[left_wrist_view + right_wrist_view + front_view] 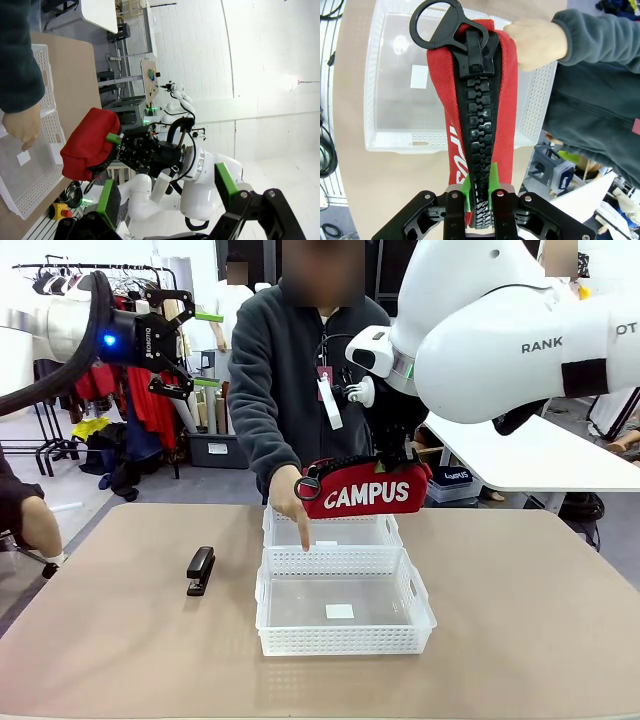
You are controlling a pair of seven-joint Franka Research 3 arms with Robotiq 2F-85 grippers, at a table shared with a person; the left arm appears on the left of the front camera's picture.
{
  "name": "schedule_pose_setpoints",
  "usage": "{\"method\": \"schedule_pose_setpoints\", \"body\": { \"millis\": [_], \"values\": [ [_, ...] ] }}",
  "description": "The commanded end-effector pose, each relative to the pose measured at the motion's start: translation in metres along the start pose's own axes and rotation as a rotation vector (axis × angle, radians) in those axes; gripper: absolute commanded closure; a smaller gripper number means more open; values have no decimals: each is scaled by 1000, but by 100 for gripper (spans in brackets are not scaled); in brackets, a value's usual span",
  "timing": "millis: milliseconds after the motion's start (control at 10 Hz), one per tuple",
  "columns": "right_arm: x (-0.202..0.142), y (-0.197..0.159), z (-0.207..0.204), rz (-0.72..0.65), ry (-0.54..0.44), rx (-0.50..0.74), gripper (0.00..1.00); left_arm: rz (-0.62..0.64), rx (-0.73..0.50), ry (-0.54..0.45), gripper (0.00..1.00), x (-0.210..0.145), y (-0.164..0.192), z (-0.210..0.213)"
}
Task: Distribute items into two baskets.
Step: Place the picked Pencil pouch into the Organizing basket as instructed by the person.
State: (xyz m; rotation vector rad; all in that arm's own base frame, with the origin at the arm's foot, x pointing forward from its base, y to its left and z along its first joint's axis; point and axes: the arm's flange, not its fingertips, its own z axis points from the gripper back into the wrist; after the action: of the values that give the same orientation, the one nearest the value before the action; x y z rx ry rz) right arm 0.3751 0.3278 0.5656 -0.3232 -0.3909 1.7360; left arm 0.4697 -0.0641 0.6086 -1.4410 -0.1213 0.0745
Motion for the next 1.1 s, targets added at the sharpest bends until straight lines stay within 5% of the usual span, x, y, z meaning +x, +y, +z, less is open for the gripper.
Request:
{"method": "schedule_pose_setpoints", "body": {
  "millis": [0, 1000],
  "values": [
    [5, 7, -7, 10, -11, 39, 100, -2, -1, -1, 0, -1, -1, 1],
    [42, 74, -112, -59, 43, 212, 100, -2, -1, -1, 0, -1, -1, 1]
  ]
}}
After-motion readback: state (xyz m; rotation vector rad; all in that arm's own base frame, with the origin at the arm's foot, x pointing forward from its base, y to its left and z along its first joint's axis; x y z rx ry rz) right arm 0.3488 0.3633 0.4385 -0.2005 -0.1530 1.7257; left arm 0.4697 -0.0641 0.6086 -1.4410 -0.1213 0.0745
